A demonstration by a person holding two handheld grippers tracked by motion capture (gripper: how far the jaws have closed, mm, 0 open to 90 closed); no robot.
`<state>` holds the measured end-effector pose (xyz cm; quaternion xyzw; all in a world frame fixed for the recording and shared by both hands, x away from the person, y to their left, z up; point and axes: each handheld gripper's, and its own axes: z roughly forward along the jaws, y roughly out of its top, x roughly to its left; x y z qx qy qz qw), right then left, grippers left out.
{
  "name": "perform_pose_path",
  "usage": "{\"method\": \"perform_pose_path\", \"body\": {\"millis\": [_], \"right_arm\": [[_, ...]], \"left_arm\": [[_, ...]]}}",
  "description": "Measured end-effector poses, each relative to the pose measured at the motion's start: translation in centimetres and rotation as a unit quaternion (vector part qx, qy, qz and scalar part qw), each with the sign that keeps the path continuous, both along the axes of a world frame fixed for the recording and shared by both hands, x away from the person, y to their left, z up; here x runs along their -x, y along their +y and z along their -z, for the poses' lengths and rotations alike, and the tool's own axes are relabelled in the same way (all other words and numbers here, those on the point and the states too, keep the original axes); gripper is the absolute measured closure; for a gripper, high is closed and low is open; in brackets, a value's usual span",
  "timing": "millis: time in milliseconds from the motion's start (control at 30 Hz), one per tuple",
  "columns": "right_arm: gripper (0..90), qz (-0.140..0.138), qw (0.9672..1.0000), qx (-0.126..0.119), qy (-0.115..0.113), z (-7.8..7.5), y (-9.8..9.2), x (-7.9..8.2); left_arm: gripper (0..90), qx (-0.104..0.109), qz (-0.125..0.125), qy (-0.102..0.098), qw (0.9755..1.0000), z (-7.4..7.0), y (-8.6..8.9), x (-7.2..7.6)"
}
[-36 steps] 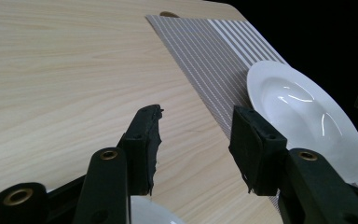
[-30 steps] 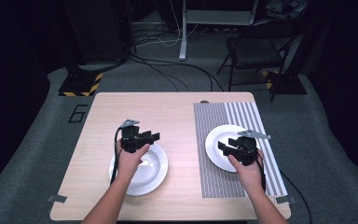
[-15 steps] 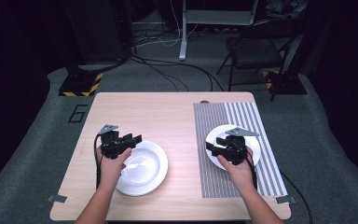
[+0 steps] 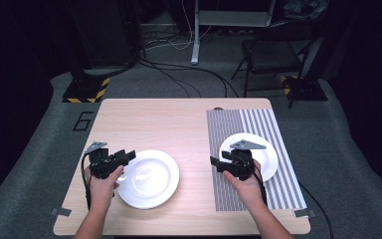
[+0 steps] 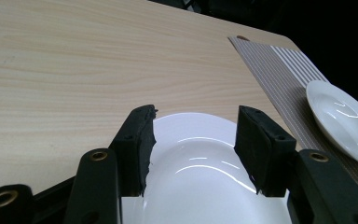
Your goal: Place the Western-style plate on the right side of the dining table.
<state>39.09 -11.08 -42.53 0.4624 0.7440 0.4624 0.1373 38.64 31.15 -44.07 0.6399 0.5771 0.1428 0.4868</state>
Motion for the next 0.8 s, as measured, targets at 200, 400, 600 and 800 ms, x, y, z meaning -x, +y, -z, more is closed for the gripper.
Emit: {"method": "perform_pose_path", "body": {"millis": [200,400,600,800], "right_arm": [[44.7,-0.015,0.9999,0.003,-0.006,0.2,0.7,0.7],[44.7,-0.023,0.9997,0.006,-0.005,1.0,1.0,1.1],[44.4,-0.037,0.9991,0.017,-0.008,2.2,1.5,1.4],[44.3,-0.049,0.9985,0.023,0.002,3.5,2.0,1.4]], "left_arm": [[46.9,0.005,-0.004,0.002,1.0000,0.8,0.8,1.0],[47.0,0.004,-0.001,0.007,1.0000,1.9,1.4,1.5],[47.1,-0.006,-0.001,-0.001,1.0000,2.4,2.0,1.6],[47.4,-0.021,0.002,0.008,0.9998,3.1,2.5,1.6]]}}
